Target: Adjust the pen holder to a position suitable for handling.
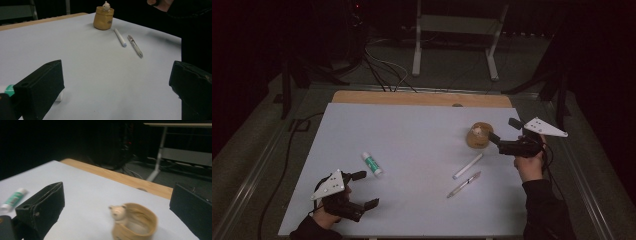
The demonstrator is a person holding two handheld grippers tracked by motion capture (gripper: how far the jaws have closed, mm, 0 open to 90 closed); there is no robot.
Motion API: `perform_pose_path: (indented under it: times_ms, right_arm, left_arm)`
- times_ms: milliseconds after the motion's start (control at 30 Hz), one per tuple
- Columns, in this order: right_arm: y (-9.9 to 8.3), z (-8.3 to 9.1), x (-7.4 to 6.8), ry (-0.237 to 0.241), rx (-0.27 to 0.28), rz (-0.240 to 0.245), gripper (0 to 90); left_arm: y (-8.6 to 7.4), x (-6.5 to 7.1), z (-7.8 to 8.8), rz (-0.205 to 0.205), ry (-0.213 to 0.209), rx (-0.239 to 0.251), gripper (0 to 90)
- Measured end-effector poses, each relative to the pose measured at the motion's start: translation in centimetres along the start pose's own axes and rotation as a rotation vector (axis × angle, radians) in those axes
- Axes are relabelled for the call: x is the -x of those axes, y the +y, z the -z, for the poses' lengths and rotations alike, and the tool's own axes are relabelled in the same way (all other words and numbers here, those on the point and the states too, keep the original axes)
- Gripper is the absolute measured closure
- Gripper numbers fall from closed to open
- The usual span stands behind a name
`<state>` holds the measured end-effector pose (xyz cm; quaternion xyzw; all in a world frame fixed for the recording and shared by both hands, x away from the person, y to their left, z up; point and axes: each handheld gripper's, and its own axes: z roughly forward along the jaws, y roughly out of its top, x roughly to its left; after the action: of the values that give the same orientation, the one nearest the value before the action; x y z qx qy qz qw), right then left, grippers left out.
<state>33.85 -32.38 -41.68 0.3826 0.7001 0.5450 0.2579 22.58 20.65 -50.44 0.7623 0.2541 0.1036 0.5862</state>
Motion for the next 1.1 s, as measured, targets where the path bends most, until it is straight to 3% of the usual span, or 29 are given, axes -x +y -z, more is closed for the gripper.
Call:
perform_pose_path:
  times_ms: [100,200,367,467,700,767,900,1000,1100]
  right_arm:
    - [-0.2,-0.2,0.6,-0.027,-0.008,-0.003,0.0]
    - [-0.8,-0.5,1.8,-0.085,-0.023,-0.018,0.0]
    - [-1.9,-0.8,3.4,-0.11,-0.062,-0.071,0.0]
    - [-2.6,-1.0,4.1,-0.141,-0.093,-0.087,5.6]
    - [-4.0,-2.2,5.0,-0.19,-0.187,-0.097,6.7]
    - [-4.2,-2.4,5.2,-0.221,-0.199,-0.104,16.2]
    - [-4.7,-2.8,5.6,-0.249,-0.226,-0.119,20.2]
    - [-5.3,-3.4,6.0,-0.299,-0.277,-0.125,45.6]
    - [-6.0,-3.8,6.2,-0.303,-0.312,-0.143,58.9]
  left_arm:
    - [0.0,0.0,0.0,0.003,0.005,0.001,0.3]
    - [0.0,0.0,0.0,0.003,0.004,0.001,0.3]
    - [0.0,0.0,0.0,0.0,0.001,0.0,0.3]
    - [0.0,0.0,0.0,-0.001,0.001,0.003,0.3]
    - [0.0,0.1,0.0,-0.003,-0.003,0.001,0.3]
    - [0.0,0.1,0.0,-0.003,-0.002,0.0,0.4]
    - [0.1,0.1,0.0,-0.002,-0.003,0.002,0.3]
    - [0.1,0.0,0.0,-0.002,-0.003,0.001,0.3]
    - [0.0,0.1,0.0,-0.004,-0.004,0.0,0.4]
